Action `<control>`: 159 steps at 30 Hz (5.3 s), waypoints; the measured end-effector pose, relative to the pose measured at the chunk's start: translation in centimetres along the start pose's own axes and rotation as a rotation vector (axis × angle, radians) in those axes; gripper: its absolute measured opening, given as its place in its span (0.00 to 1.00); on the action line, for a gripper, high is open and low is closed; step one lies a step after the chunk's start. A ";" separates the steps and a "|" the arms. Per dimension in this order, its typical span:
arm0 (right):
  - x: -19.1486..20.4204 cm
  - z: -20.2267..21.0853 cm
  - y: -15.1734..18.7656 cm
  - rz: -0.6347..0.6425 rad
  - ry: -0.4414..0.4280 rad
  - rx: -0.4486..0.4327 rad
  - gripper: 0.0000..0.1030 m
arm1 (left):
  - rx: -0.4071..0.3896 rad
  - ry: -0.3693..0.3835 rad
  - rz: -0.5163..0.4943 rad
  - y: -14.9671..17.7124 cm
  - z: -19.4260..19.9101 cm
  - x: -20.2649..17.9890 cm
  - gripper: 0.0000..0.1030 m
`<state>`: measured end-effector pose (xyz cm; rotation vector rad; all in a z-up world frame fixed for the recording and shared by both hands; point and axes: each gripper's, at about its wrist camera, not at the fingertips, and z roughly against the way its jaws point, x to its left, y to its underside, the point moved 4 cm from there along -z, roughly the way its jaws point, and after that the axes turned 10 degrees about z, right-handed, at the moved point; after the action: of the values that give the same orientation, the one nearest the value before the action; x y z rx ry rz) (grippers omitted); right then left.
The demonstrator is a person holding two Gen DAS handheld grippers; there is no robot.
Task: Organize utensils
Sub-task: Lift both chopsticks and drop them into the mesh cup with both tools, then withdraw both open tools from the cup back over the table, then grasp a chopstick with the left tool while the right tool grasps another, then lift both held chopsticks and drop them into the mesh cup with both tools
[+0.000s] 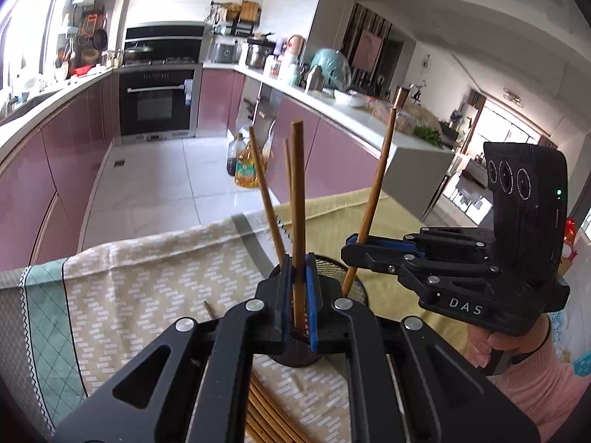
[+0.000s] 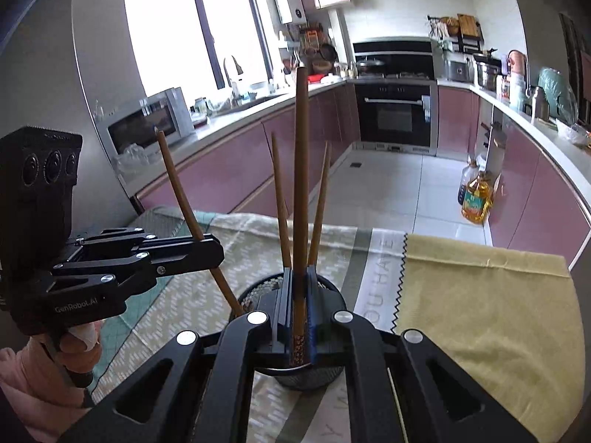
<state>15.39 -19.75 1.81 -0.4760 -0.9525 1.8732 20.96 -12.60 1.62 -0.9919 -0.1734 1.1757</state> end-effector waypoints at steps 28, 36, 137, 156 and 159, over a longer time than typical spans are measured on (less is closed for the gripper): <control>4.6 3.7 1.6 0.071 -0.086 -0.116 0.40 | -0.113 -0.091 0.025 3.9 4.4 3.0 0.50; 8.3 -0.6 6.6 0.085 -0.162 0.060 0.41 | -0.010 -0.146 0.039 9.9 4.8 5.2 0.54; 8.2 -5.3 8.9 0.010 -0.073 0.162 0.05 | 0.152 -0.295 0.137 14.8 1.0 8.9 0.07; 8.6 -0.6 7.4 -0.038 -0.279 0.005 0.05 | 0.071 -0.113 0.134 11.9 4.8 5.5 0.07; 8.5 -0.8 7.7 -0.055 -0.305 0.002 0.05 | 0.067 -0.106 0.137 11.8 4.9 5.5 0.07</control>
<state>7.44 -13.90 -4.11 -0.1620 -1.1510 1.9299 12.25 -4.83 -6.06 -0.8946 -0.1512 1.3524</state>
